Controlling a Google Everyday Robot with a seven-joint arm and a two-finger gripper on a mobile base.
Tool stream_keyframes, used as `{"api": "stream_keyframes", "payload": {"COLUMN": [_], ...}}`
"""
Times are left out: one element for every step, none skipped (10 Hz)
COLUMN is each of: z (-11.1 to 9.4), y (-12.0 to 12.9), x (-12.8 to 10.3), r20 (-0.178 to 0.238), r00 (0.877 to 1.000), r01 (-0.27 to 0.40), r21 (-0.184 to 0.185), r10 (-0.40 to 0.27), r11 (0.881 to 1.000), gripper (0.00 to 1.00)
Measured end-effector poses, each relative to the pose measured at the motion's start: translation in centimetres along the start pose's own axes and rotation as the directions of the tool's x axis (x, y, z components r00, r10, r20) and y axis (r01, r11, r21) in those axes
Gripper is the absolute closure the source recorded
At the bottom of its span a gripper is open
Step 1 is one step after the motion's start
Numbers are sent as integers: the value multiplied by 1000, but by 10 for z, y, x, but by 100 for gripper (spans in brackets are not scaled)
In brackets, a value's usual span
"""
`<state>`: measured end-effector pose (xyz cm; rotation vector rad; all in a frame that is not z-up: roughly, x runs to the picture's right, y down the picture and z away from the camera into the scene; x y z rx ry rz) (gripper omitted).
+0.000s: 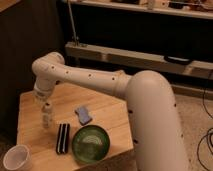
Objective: Knock the bottle over
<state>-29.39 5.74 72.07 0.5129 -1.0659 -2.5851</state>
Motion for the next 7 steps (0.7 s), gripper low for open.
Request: {"api": "stream_keyframes", "payload": {"z": [-11, -23, -31, -38, -41, -45, -45], "y": [5, 7, 6, 3, 0, -2, -2], "x": [-18, -35, -49, -57, -61, -60, -60], "r20": [3, -5, -19, -33, -47, -59, -61], "r00": [1000, 999, 998, 997, 996, 995, 994], "r01": [-20, -41, -57, -67, -77, -90, -91], "r21": [-14, -27, -36, -44, -51, -56, -56], "r10": [20, 41, 56, 65, 75, 86, 88], "r11": [1000, 999, 998, 997, 996, 994, 994], "gripper": [100, 100, 100, 100, 97, 91, 88]}}
